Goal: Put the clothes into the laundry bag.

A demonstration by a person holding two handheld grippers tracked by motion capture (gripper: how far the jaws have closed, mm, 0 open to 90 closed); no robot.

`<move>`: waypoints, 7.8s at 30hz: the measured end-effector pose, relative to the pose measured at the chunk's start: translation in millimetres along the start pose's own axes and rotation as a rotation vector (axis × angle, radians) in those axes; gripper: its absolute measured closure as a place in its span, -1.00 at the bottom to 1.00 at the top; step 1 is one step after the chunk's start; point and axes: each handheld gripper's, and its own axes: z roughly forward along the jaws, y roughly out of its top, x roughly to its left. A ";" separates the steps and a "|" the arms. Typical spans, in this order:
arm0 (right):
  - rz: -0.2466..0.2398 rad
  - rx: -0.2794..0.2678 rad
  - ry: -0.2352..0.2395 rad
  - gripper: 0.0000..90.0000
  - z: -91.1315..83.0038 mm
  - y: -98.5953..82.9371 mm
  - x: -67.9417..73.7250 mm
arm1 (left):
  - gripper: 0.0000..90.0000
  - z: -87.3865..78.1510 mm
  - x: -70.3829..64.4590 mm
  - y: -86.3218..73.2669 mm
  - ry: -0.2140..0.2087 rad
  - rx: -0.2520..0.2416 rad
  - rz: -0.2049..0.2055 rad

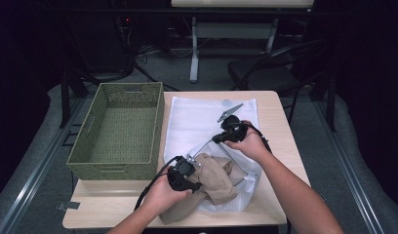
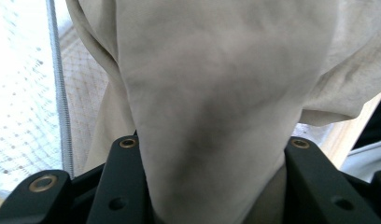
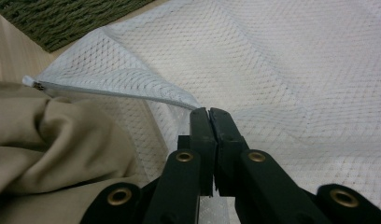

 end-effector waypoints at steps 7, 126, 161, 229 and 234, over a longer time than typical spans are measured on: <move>-0.028 -0.011 0.004 0.98 -6.6 1.0 6.2 | 0.34 7.9 -2.4 -0.9 0.017 0.012 -0.003; -0.167 -0.191 -0.063 0.98 -67.1 -27.8 96.3 | -0.25 -22.4 -15.6 -25.5 0.078 -0.195 -0.015; -0.167 -0.187 -0.057 0.98 -63.0 -29.9 99.6 | -0.12 -4.6 -12.8 -65.9 0.075 -0.110 -0.049; -0.195 -0.180 -0.030 0.98 -59.4 -25.6 108.0 | 0.33 8.4 4.8 2.1 0.114 -0.170 -0.153; -0.194 -0.180 -0.030 0.98 -58.6 -25.6 108.2 | 0.33 12.6 6.4 6.5 0.129 -0.181 -0.164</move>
